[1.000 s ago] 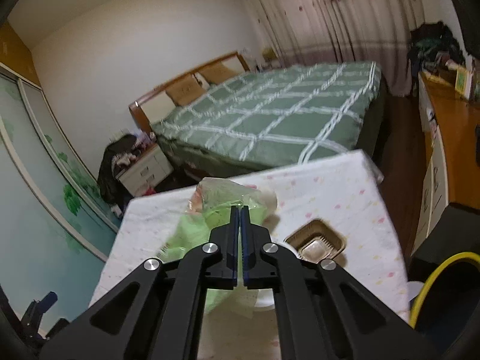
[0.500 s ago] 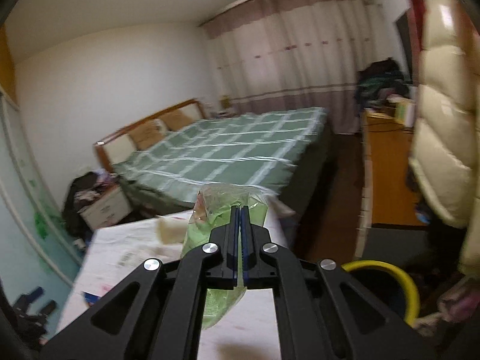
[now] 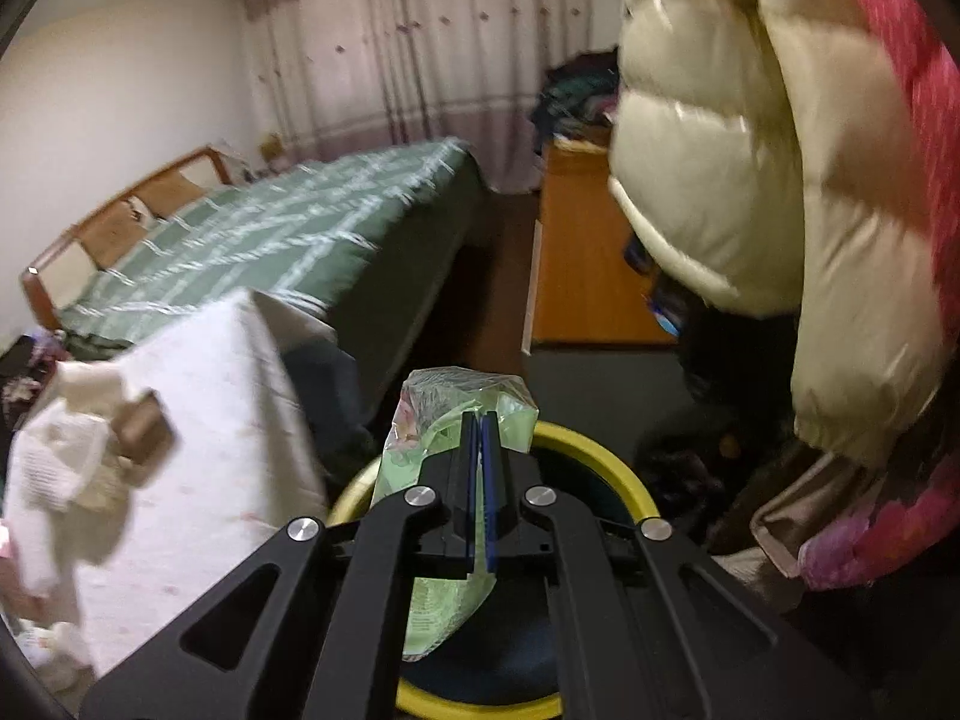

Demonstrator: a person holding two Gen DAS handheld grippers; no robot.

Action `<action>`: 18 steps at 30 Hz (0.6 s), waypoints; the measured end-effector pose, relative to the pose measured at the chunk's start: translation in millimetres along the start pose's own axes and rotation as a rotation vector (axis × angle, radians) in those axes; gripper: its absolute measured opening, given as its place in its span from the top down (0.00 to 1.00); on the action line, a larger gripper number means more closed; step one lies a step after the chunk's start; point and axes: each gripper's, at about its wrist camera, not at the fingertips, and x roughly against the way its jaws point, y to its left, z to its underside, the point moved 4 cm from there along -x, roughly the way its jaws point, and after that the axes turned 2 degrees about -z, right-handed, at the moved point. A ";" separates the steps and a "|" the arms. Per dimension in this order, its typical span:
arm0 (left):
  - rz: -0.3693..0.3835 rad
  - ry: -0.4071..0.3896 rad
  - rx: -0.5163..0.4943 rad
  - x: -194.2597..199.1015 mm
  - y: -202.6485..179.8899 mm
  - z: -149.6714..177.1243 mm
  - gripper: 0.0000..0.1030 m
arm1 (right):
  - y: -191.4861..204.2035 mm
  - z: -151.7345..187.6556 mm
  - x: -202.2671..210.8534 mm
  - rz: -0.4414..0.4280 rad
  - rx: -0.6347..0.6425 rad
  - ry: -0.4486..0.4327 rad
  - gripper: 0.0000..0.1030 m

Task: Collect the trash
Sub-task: 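Carry the green bag over the yellow bin and open the right gripper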

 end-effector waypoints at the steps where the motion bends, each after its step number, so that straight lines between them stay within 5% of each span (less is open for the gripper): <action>1: -0.005 0.008 0.002 -2.3 1.2 1.4 0.04 | -2.3 3.3 -8.0 0.009 -0.003 0.017 0.98; 7: -0.013 0.037 0.001 -18.0 5.5 4.8 0.04 | -6.7 18.7 -26.0 0.031 -0.008 0.054 0.85; 18: 0.055 0.142 -0.017 -72.2 11.9 19.1 0.04 | 11.1 18.3 -6.8 0.015 0.032 0.032 0.80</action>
